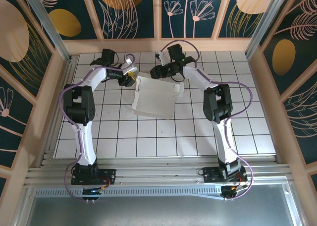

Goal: Fold the paper box

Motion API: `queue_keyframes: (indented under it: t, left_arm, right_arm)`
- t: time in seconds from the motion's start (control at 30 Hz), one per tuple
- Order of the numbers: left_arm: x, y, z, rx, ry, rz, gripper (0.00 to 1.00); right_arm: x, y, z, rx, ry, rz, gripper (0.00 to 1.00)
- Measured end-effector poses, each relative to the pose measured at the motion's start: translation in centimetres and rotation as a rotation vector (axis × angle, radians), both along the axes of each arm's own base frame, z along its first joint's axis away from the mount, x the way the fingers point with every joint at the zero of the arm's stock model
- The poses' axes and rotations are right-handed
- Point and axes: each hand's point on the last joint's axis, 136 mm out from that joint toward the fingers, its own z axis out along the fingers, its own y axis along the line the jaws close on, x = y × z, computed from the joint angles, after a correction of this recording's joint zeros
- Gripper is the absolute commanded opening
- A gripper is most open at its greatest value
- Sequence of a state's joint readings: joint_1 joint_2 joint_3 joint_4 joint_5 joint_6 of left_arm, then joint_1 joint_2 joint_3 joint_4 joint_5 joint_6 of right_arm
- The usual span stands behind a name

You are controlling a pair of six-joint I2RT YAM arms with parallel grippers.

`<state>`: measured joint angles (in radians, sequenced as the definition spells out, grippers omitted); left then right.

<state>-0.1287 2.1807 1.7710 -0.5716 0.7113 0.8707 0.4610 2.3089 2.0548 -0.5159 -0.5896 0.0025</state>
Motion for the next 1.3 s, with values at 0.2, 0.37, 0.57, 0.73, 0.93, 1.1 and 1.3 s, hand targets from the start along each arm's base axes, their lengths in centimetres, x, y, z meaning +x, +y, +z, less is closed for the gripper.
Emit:
queue_keyframes:
  t: [0.2,0.37,0.57,0.73,0.93,1.1,1.3]
  left_arm:
    - [0.2,-1.0,0.0,-0.080,0.056,-0.009,0.41]
    - [0.3,-1.5,0.0,-0.109,0.094,-0.011,0.40]
    - [-0.1,-2.3,0.2,-0.138,0.118,-0.027,0.39]
    - [-1.5,-4.3,0.9,-0.194,0.154,-0.078,0.40]
    - [-3.0,-7.4,0.6,-0.206,0.181,-0.127,0.42]
    - [-2.6,-7.5,0.4,-0.199,0.196,-0.088,0.42]
    - [-3.8,-7.0,-0.4,-0.247,0.271,0.038,0.45]
  right_arm:
    - [0.4,-0.2,0.0,-0.010,-0.010,-0.014,0.50]
    - [0.5,-0.3,0.0,-0.014,-0.015,-0.019,0.50]
    - [0.7,-0.3,0.0,-0.014,-0.018,-0.020,0.49]
    - [0.6,-0.2,-0.8,-0.026,-0.004,-0.021,0.48]
    - [-0.8,0.8,-2.7,-0.049,0.039,0.005,0.48]
    - [-0.5,0.2,-3.5,-0.079,0.036,-0.019,0.54]
    - [-0.9,-3.7,-2.9,-0.137,-0.017,-0.076,0.61]
